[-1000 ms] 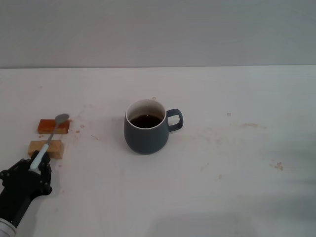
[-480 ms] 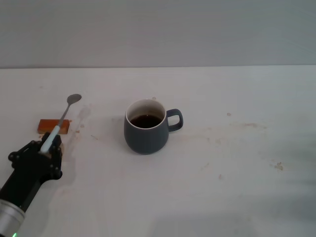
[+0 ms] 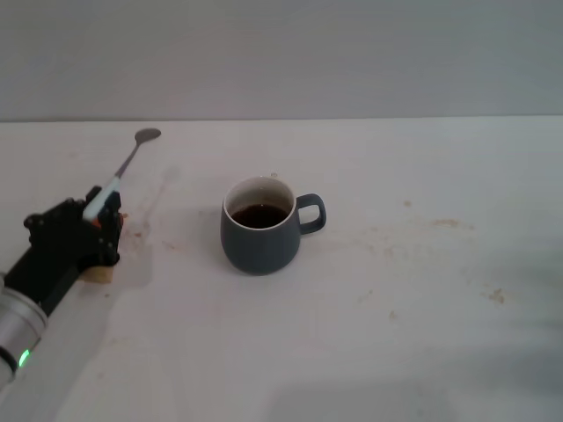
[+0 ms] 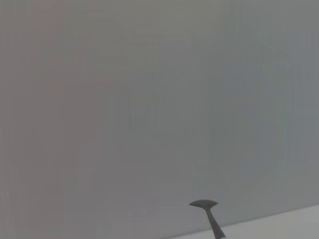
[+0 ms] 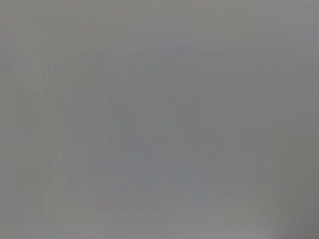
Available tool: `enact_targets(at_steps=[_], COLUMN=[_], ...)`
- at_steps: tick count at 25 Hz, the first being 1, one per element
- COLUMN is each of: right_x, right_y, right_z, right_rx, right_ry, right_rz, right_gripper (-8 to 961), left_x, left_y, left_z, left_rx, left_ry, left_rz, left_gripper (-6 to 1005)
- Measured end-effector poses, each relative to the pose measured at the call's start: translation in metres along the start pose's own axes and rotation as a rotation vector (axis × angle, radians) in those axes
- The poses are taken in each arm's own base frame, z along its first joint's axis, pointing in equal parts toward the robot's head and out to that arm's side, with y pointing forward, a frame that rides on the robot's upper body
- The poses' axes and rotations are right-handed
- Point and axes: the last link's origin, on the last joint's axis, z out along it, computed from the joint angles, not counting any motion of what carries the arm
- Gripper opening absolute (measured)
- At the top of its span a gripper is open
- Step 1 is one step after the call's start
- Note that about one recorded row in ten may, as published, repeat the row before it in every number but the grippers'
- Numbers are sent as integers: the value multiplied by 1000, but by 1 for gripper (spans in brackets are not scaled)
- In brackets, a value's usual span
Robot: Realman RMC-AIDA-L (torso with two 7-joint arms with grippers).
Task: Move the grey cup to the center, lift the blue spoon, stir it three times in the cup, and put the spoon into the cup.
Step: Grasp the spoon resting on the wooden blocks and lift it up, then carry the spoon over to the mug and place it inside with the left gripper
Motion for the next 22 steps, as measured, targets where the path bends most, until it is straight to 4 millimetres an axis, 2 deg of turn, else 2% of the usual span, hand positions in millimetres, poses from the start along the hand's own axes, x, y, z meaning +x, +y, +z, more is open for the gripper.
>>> enact_targets(at_steps=[7, 13, 22], right_x=[1, 1, 1], right_y=[-1, -2, -4], right_z=[-1, -1, -2], right_rx=[4, 7, 13], right_ry=[2, 3, 3], right_rz=[1, 0, -2], right_gripper=[-2, -2, -2], left_x=[28, 53, 83], left_y=[-7, -1, 10], left_z=[10, 17, 13], left_rx=[8, -1, -16], left_ry=[-16, -52, -119], left_rz=[61, 76, 122], left_gripper=[162, 161, 159])
